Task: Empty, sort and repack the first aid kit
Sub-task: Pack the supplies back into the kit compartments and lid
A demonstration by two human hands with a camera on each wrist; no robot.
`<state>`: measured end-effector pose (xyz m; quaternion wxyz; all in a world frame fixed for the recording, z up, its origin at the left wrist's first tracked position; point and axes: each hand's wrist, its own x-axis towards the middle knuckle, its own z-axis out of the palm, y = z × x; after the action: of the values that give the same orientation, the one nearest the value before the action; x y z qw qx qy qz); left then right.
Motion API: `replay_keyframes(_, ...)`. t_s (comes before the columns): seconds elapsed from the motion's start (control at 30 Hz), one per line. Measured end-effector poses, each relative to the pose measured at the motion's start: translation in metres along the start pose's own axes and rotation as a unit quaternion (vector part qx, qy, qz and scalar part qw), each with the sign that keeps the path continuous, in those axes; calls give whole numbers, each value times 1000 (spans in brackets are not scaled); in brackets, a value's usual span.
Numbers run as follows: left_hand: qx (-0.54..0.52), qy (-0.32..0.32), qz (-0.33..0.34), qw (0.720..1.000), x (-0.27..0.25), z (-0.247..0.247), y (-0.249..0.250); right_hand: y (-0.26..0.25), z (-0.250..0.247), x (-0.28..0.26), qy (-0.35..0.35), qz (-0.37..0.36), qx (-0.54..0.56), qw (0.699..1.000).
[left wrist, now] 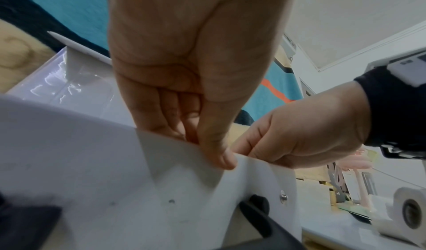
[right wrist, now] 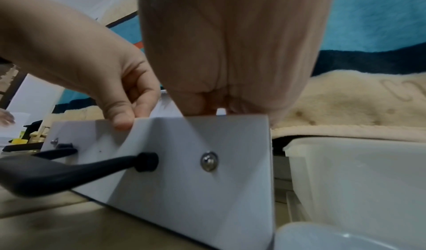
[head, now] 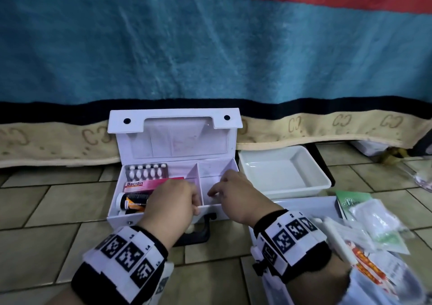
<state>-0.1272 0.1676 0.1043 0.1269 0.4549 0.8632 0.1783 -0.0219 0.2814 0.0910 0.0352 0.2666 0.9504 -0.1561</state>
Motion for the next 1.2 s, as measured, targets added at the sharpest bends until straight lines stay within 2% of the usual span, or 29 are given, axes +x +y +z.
replay_keyframes(0.1,26,2,7,1000,-1,1,1,-1,-1,0,-11,-19,-4,1000)
replay_keyframes(0.23,46,-6,20,999,-1,2,3,0,-5,-2,8,-25,37,999)
replay_keyframes(0.43,90,-20,20,996,3,2,5,-7,-8,-6,-22,-20,20,999)
replay_keyframes(0.6,93,-32,20,995,7,-3,7,7,-39,-50,79,6,155,985)
replay_keyframes(0.67,103,-41,30,993,10,-5,9,26,-57,-78,108,60,177,976)
replay_keyframes(0.8,105,-63,25,992,13,-8,10,93,-79,-134,159,217,130,954)
replay_keyframes(0.87,100,-69,24,992,13,-10,11,126,-82,-151,148,293,83,941)
replay_keyframes(0.97,97,-74,21,992,13,-11,11,163,-77,-163,95,391,32,915)
replay_keyframes(1.2,77,-73,13,994,14,-10,11,197,-45,-155,74,449,39,890)
